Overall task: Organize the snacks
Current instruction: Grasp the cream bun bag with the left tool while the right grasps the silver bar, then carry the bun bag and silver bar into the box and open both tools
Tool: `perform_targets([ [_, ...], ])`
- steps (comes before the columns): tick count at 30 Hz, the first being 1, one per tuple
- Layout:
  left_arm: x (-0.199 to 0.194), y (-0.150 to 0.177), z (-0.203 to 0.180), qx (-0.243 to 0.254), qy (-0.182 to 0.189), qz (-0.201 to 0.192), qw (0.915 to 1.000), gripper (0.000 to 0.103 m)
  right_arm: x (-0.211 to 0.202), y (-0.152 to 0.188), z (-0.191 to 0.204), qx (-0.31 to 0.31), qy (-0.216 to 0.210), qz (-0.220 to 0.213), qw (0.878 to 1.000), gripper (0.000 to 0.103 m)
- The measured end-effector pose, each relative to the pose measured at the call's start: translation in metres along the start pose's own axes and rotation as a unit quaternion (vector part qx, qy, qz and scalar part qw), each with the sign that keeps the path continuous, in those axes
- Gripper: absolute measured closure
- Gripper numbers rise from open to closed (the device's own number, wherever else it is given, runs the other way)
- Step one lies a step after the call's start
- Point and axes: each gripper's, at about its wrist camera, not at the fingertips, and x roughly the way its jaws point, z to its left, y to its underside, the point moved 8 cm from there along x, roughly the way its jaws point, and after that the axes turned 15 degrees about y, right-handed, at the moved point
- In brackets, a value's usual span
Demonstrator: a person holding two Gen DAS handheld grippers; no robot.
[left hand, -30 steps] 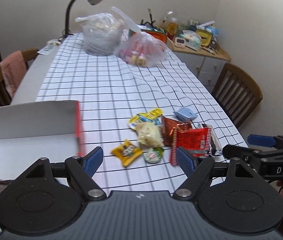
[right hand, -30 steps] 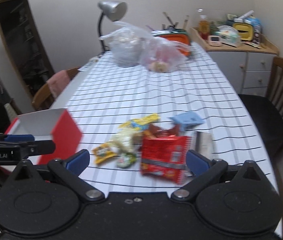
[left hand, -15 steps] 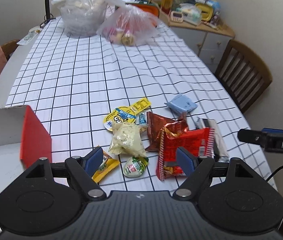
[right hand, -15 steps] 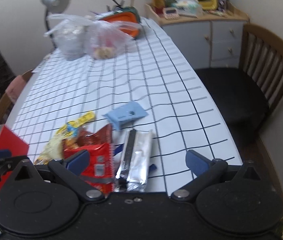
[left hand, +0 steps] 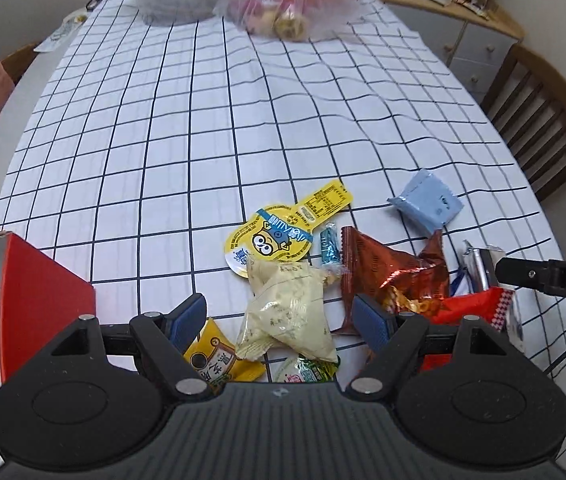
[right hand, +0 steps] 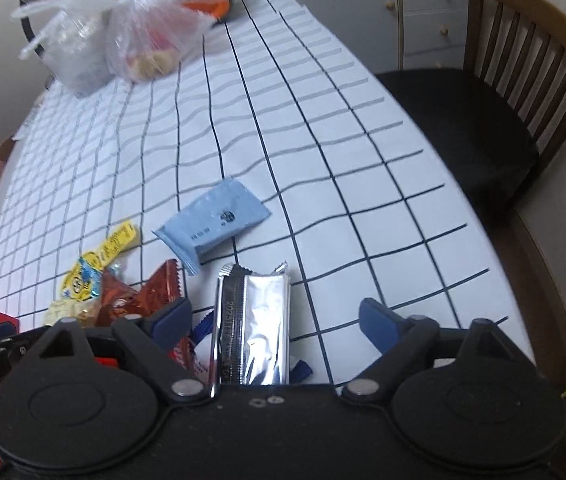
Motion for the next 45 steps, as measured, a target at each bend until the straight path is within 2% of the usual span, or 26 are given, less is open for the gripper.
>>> perform_targets([
  [8, 0.026, -0.004, 0.004, -0.005, -0.008, 0.037, 0.9993, 0.023, 0.014, 0.0, 0.016, -0.01, -0.006, 0.025, 1.0, 0.026],
  [11, 0.033, -0.003, 0.007, -0.011, -0.002, 0.048, 0.9988, 0.024, 0.018, 0.002, 0.02, -0.014, -0.009, 0.033, 0.999, 0.034],
  [12, 0.035, -0.003, 0.007, -0.013, -0.002, 0.049, 0.9987, 0.026, 0.019, 0.002, 0.02, -0.016, -0.01, 0.034, 0.999, 0.036],
  [15, 0.041, -0.001, 0.008, -0.02, 0.005, 0.061, 0.9979, 0.042, 0.021, 0.003, 0.02, -0.017, -0.013, 0.037, 0.999, 0.046],
  [17, 0.043, 0.0, 0.008, -0.02, 0.006, 0.063, 0.9978, 0.044, 0.022, 0.003, 0.02, -0.017, -0.017, 0.039, 0.999, 0.05],
  [19, 0.044, 0.0, 0.007, -0.022, 0.011, 0.064, 0.9976, 0.053, 0.022, 0.003, 0.02, -0.016, -0.016, 0.038, 0.999, 0.059],
  [27, 0.041, 0.001, 0.006, -0.025, 0.015, 0.058, 0.9979, 0.061, 0.018, 0.005, 0.017, -0.017, -0.016, 0.03, 0.999, 0.062],
  [32, 0.032, 0.002, 0.007, -0.037, 0.022, 0.044, 0.9981, 0.063, 0.007, 0.005, 0.01, -0.005, -0.018, 0.018, 1.0, 0.062],
  [45, -0.014, 0.016, 0.003, -0.048, 0.047, 0.007, 0.9977, 0.063, -0.049, 0.019, -0.017, 0.027, -0.052, -0.031, 0.998, 0.063],
])
